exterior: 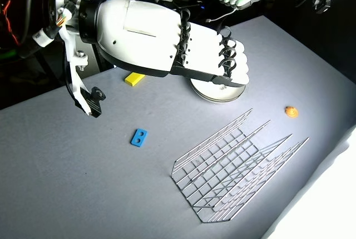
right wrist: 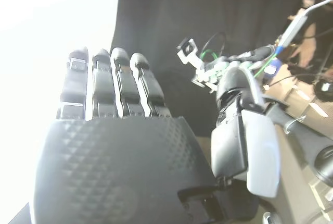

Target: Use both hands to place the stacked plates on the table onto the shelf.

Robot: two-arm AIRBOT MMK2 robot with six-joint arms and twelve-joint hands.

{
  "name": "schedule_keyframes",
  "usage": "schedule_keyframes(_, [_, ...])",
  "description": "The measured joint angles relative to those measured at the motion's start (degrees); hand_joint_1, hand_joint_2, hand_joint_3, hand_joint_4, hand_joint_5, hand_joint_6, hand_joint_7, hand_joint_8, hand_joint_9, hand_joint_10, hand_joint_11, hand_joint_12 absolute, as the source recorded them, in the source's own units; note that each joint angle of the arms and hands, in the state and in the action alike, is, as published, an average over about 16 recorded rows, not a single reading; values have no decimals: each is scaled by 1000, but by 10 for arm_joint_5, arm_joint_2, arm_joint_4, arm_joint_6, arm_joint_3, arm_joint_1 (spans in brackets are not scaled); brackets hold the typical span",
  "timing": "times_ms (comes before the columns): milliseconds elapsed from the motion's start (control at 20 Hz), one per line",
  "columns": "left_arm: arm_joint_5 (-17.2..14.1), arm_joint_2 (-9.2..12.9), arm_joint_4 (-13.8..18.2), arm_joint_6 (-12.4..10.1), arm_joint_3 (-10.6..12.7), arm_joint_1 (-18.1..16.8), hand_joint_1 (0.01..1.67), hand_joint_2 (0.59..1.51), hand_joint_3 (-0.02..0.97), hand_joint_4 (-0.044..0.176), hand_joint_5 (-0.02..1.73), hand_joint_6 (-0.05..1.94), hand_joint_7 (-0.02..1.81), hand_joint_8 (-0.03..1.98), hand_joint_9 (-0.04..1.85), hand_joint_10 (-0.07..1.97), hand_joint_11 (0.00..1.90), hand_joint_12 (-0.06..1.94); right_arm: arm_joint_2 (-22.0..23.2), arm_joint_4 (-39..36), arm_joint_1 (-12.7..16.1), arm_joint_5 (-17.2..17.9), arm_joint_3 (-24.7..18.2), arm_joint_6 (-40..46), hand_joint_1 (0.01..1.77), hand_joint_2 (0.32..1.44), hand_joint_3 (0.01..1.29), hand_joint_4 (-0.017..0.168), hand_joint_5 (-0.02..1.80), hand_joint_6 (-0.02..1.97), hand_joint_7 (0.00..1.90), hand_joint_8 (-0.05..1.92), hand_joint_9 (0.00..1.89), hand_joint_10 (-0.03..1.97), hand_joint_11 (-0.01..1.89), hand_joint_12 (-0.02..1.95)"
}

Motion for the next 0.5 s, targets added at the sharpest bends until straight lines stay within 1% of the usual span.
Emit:
schedule_keyframes(150, [0,-1,9,5,-2,3,14,1047,38,-2,19,-16,17,-11,16,7,14,-13,1,7,-6,10,0,-3,553,1029,15,-5,17,21,19,16,16,6,19,-5])
schedule_keyframes(300, [-1,-1,17,9,-6,8,14,1048,34,-2,18,-17,19,-12,18,7,14,-13,3,-4,-12,21,1,14,748,965,14,-5,16,21,20,14,20,4,20,-6])
schedule_keyframes(500, [2,2,40,-6,-19,18,14,1055,35,-1,18,-17,20,-11,19,6,14,-13,5,-21,-20,34,4,49,978,897,14,-3,17,21,21,14,21,4,21,-5])
